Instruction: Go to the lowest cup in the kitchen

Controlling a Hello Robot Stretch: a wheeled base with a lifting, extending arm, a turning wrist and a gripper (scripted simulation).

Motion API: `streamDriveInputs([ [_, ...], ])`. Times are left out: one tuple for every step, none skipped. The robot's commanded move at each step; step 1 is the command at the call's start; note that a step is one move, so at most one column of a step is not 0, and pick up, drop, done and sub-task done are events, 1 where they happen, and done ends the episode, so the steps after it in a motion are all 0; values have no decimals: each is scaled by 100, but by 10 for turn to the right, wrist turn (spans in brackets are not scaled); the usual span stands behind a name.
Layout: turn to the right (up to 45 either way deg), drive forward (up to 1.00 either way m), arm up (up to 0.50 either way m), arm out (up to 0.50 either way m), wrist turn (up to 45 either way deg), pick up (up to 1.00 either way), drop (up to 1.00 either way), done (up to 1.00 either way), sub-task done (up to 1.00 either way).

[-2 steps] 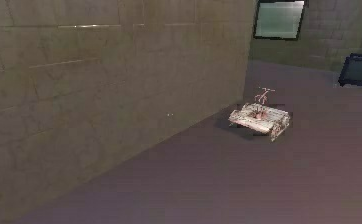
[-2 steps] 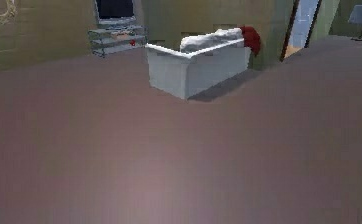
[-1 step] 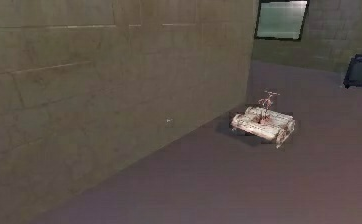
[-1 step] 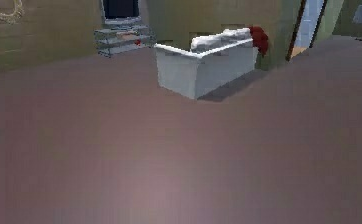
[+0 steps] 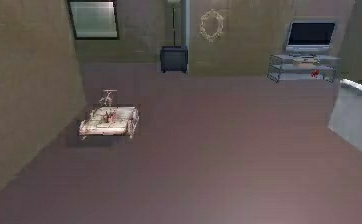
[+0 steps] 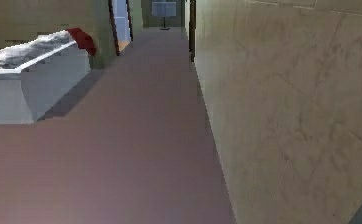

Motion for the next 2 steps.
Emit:
streamDriveInputs([
  [330,0,0,0,0,0,0,0,0],
  [0,10,0,0,0,0,0,0,0],
])
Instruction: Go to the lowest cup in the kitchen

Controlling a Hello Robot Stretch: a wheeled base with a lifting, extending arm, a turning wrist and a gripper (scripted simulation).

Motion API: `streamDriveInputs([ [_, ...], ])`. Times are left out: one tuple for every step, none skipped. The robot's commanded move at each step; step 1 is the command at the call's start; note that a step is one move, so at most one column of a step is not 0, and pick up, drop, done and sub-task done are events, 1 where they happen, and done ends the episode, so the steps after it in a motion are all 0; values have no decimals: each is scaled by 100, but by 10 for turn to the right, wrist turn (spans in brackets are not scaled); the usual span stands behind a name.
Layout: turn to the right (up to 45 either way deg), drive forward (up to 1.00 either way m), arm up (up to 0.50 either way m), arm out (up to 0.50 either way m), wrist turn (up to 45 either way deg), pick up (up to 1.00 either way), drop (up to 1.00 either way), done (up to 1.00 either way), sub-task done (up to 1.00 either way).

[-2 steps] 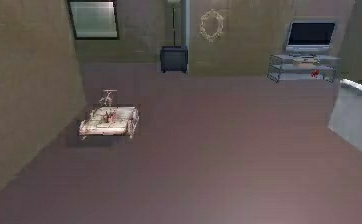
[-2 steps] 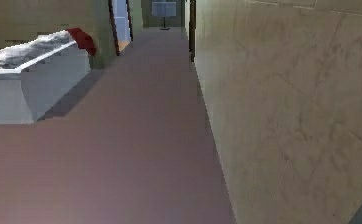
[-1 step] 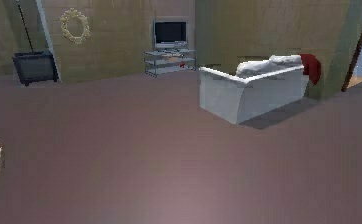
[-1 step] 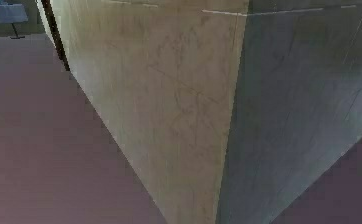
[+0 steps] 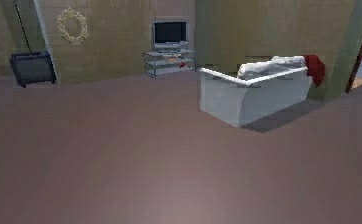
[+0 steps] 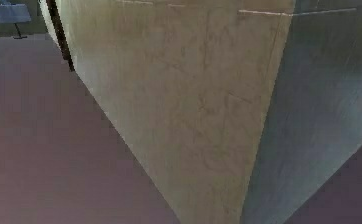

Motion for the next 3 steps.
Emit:
streamDriveInputs([
  [450,0,0,0,0,0,0,0,0],
  [90,0,0,0,0,0,0,0,0],
  [0,100,0,0,0,0,0,0,0],
])
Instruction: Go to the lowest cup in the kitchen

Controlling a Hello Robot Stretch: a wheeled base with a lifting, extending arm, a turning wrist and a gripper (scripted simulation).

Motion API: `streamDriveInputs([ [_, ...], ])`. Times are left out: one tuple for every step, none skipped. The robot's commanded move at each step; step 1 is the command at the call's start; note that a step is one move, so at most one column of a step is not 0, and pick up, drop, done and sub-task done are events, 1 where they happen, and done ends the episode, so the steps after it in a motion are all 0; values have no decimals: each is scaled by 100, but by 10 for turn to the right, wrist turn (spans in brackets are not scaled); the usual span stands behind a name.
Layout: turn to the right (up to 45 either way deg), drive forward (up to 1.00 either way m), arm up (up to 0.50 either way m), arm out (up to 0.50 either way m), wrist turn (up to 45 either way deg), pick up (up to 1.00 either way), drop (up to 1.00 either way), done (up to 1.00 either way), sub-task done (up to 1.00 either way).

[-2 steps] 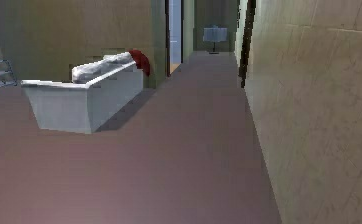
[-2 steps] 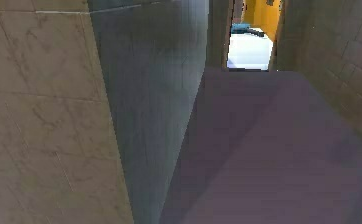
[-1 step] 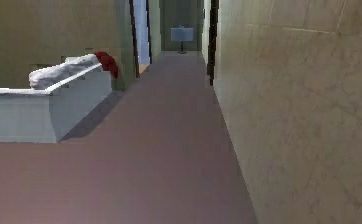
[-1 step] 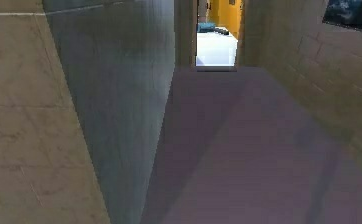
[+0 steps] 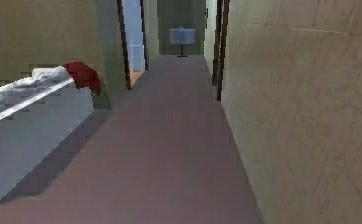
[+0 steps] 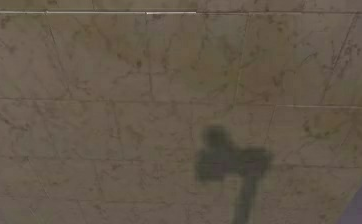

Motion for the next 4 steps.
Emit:
streamDriveInputs([
  [0,100,0,0,0,0,0,0,0],
  [30,0,0,0,0,0,0,0,0],
  [0,100,0,0,0,0,0,0,0],
  [0,100,0,0,0,0,0,0,0],
])
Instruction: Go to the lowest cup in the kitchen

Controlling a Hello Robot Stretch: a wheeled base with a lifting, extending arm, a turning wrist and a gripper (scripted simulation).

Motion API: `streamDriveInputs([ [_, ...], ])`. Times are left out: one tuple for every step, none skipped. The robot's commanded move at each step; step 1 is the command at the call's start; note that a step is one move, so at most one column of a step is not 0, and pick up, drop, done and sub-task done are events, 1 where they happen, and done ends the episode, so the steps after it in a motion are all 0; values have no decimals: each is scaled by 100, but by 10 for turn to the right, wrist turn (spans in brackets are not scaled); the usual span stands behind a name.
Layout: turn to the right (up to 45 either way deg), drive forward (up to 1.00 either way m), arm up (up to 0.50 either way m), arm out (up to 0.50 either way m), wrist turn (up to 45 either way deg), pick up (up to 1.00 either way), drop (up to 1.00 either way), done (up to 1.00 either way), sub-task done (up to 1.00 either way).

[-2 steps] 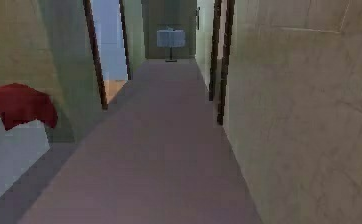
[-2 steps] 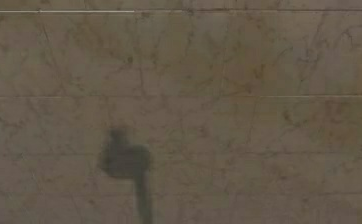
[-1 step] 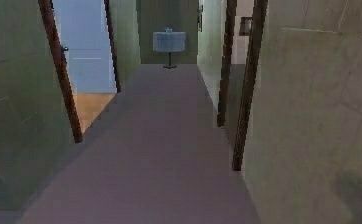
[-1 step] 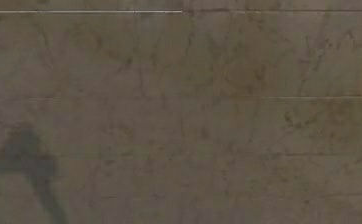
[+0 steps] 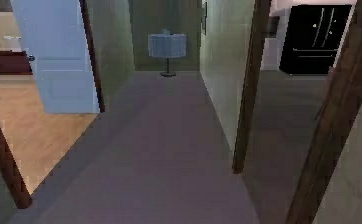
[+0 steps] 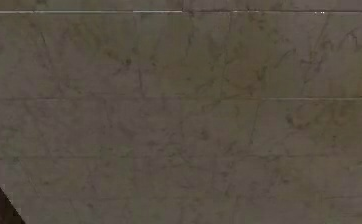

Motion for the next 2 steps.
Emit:
streamDriveInputs([
  [0,55,0,0,0,0,0,0,0],
  [270,0,0,0,0,0,0,0,0],
])
